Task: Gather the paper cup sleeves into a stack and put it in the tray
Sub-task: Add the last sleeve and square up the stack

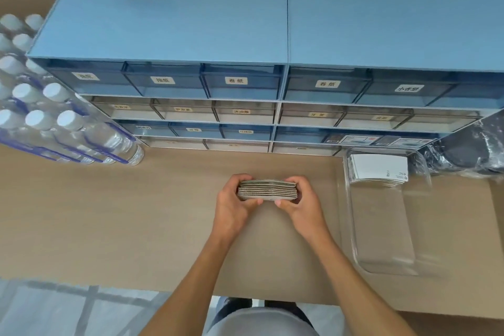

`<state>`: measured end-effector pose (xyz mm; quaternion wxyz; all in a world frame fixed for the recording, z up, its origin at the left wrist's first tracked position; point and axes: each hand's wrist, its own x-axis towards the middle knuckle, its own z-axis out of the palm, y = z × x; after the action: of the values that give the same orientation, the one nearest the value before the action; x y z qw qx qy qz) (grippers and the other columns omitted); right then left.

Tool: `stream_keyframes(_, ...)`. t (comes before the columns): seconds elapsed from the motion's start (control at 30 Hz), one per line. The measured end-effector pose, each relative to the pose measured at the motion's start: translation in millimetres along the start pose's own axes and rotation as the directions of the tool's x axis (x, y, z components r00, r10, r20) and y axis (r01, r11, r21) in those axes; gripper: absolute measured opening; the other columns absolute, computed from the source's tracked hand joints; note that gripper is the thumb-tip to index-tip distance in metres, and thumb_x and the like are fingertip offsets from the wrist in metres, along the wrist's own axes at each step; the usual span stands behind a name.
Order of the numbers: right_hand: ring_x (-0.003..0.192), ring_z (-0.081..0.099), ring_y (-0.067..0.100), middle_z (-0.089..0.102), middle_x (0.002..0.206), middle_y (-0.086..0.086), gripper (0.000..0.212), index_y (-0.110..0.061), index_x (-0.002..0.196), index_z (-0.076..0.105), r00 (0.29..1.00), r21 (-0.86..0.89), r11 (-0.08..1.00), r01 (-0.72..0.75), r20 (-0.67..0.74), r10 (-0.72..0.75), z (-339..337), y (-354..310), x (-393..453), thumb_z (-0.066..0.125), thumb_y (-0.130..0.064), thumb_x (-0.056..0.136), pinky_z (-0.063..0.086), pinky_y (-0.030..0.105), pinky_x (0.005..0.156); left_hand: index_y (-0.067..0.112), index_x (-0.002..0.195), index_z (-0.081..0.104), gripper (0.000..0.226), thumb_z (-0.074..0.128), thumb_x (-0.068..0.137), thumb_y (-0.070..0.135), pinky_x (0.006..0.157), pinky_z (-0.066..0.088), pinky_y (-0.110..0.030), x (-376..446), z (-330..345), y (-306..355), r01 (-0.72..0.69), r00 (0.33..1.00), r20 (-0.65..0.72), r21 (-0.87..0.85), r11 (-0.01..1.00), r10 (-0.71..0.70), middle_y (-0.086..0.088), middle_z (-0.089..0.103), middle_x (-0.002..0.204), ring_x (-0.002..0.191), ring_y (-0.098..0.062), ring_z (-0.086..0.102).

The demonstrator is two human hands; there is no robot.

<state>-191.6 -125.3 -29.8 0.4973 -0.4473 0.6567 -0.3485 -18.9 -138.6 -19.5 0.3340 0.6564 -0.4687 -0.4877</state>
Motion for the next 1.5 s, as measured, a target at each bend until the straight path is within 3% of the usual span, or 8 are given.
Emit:
stream_keyframes(0.17,0.102,0.065,0.008,0.068,0.109,-0.010,0.050,-0.027,0.113,0.056,0.999,-0.014,0.999,0.039,-0.036,-0.040,6,2,4,0.074,-0.003,0.072,0.049,0.029,0.094,0.019,0.111,0.062,0.053,0.083,0.069,-0.006,0.089,0.054,-0.023,7,3,-10,-0.008,1.000,-0.019,-0.025,1.000,0.008,0.011,0.069,0.100,0.090,0.005,0.065)
stream_keyframes(0.33,0.111,0.058,0.002,0.059,0.122,-0.015,0.060,-0.029,0.123,0.051,0.997,0.008,0.997,0.072,-0.043,-0.071,13,7,-1,0.072,-0.002,0.074,0.044,0.023,0.099,0.013,0.118,0.059,0.056,0.081,0.071,-0.008,0.089,0.049,-0.014,3,9,-20,-0.048,0.998,-0.033,-0.052,0.998,0.046,0.008,0.066,0.105,0.093,0.008,0.063)
stream_keyframes(0.47,0.120,0.047,-0.011,0.052,0.133,-0.011,0.071,-0.027,0.134,0.042,0.996,-0.028,0.998,0.063,-0.056,-0.064,19,11,-8,0.073,-0.002,0.075,0.035,0.012,0.104,0.013,0.124,0.057,0.060,0.079,0.072,-0.005,0.094,0.049,-0.020,-4,14,-32,-0.064,0.997,-0.039,-0.049,0.997,0.062,-0.003,0.064,0.118,0.108,-0.013,0.062)
stream_keyframes(0.7,0.140,0.035,0.007,0.036,0.152,-0.004,0.070,-0.024,0.147,0.032,0.999,0.053,0.998,0.044,-0.031,-0.042,29,12,-9,0.063,-0.023,0.085,0.031,0.015,0.112,0.023,0.136,0.047,0.069,0.077,0.077,0.004,0.104,0.048,-0.046,-9,23,-34,-0.131,0.990,-0.056,-0.014,0.991,0.130,-0.001,0.052,0.135,0.126,-0.020,0.053)
stream_keyframes(0.93,0.127,0.047,0.005,0.051,0.141,-0.002,0.026,-0.012,0.121,0.052,0.986,0.058,0.995,0.087,-0.149,-0.077,35,10,4,0.048,-0.026,0.099,0.033,0.005,0.097,0.025,0.133,0.043,0.055,0.070,0.085,0.023,0.105,0.040,-0.018,-10,25,-31,-0.176,0.984,-0.018,-0.028,0.984,0.176,0.000,0.048,0.134,0.127,-0.003,0.046)
stream_keyframes(1.07,0.113,0.056,0.002,0.062,0.123,-0.009,0.025,-0.010,0.112,0.056,0.969,0.053,0.996,0.077,-0.241,-0.062,43,12,6,0.040,-0.027,0.102,0.041,0.020,0.097,0.024,0.127,0.046,0.032,0.051,0.097,0.033,0.113,0.037,-0.031,-12,29,-30,-0.165,0.985,-0.067,-0.088,0.982,0.160,-0.001,0.046,0.140,0.134,-0.011,0.043)
stream_keyframes(1.3,0.087,0.058,-0.001,0.064,0.092,-0.012,0.023,-0.010,0.098,0.060,0.936,0.023,0.994,0.103,-0.339,-0.089,49,14,10,0.039,-0.019,0.103,0.043,0.012,0.078,0.018,0.111,0.056,0.013,0.053,0.099,0.018,0.112,0.032,-0.018,-8,41,-30,-0.155,0.973,-0.191,-0.119,0.981,0.131,0.002,0.039,0.153,0.143,-0.005,0.035)
stream_keyframes(1.5,0.082,0.059,0.008,0.064,0.085,-0.007,0.026,-0.012,0.090,0.060,0.921,0.018,0.996,0.091,-0.382,-0.077,52,19,12,0.039,-0.027,0.098,0.044,0.018,0.073,0.008,0.090,0.063,0.012,0.056,0.099,0.011,0.084,0.045,-0.015,0,39,-18,-0.104,0.968,-0.244,-0.207,0.973,0.052,0.001,0.068,0.093,0.094,-0.002,0.064)
